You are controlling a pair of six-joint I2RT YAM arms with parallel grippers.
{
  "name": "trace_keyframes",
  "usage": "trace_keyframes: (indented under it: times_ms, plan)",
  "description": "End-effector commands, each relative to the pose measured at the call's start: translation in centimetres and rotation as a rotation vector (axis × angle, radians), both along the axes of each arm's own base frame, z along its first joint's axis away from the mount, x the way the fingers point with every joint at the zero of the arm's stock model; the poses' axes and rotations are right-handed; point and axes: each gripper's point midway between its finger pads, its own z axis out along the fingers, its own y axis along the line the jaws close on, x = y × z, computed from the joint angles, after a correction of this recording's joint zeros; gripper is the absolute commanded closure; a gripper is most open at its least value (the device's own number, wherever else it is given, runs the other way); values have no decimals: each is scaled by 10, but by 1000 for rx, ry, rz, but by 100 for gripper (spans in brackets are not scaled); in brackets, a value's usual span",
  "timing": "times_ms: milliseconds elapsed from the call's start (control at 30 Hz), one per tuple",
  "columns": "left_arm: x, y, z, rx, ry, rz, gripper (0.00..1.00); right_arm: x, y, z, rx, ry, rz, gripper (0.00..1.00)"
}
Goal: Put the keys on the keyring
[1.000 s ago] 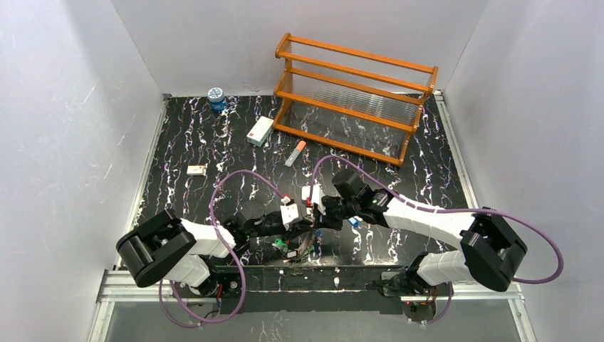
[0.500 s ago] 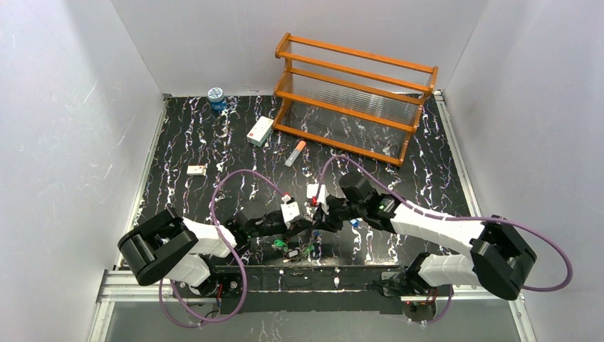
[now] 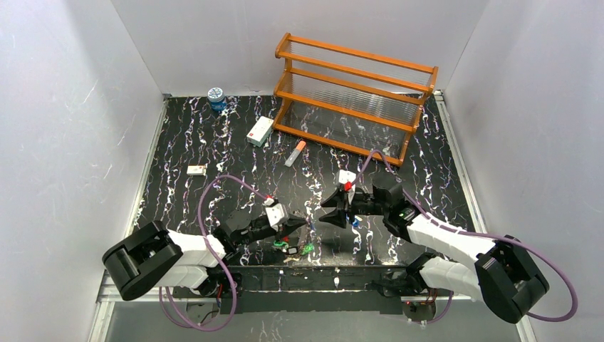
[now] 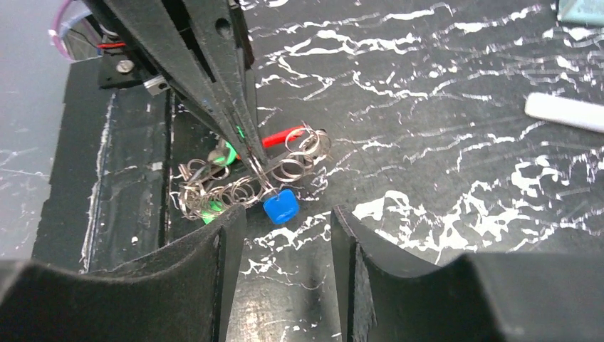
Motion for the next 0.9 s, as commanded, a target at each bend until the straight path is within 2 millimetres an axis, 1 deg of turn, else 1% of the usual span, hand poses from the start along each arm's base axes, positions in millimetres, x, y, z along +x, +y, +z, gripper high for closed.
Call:
trace_keyframes:
  times_ms: [0,133,333,500,567,633,767,867]
  plan:
    - [-2,0,39,-143,-82,2,100,-14,8,36,144,-88,119,46]
    - [-7,-3,44,-163,-87,-32,100,-21,10,37,180,-84,166,48]
    - [-10,-7,45,-167,-80,-60,100,-24,16,30,185,-34,215,53]
    - [-11,-7,45,-169,-83,-68,100,-23,21,23,187,10,231,59]
    - [-11,-7,45,-168,-82,-69,100,-22,23,23,193,18,233,63]
    - [-11,-8,45,-168,-82,-71,100,-20,25,23,196,30,228,64]
    - [-11,-8,44,-166,-81,-73,100,-21,27,26,212,43,247,69]
    - [-11,-8,45,-168,-81,-74,100,-22,29,26,216,57,266,75]
